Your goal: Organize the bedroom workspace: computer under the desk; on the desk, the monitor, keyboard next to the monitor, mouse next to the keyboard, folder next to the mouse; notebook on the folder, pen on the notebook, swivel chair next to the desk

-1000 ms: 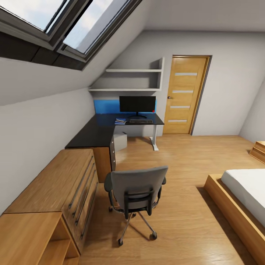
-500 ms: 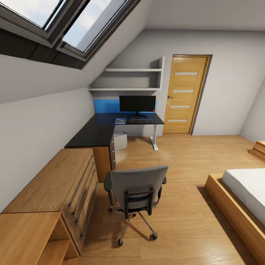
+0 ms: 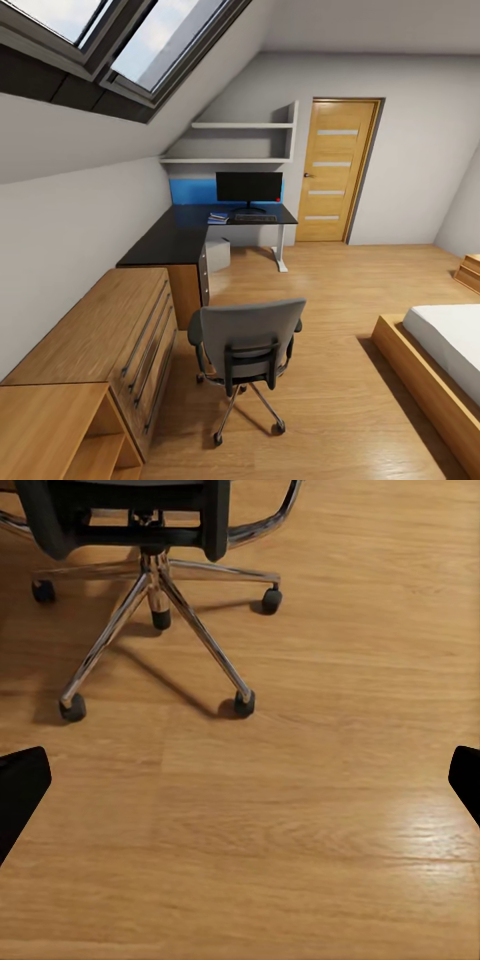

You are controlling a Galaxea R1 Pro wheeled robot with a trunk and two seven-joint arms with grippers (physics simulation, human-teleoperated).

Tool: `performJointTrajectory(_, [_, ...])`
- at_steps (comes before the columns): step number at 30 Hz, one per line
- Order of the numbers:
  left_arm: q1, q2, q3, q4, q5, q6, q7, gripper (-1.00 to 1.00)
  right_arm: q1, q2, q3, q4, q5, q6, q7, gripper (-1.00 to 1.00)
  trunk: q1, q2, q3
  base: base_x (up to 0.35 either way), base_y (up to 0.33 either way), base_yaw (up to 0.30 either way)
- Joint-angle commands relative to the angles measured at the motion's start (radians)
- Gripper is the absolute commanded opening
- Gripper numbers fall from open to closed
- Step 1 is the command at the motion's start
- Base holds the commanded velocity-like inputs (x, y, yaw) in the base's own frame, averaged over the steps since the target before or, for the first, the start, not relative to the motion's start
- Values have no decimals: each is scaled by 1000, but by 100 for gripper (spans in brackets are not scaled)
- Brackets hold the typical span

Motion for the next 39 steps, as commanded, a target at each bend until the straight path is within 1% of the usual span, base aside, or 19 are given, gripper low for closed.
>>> performJointTrajectory(1, [-1,0,-9,0,5,-2,5,100,-1,0,9,2,-7,-3,-3,100,4,-8,-5,0,0,0])
performJointTrajectory(32, [-1,0,-5,0,7,-2,8,100,-1,0,10,3,-5,-3,-3,100,123,-225,-102,0,0,0])
performJointTrajectory(39, [-1,-1,-5,0,7,-7,10,100,0,1,10,3,-5,-3,-3,100,150,-274,-124,-34,-92,0])
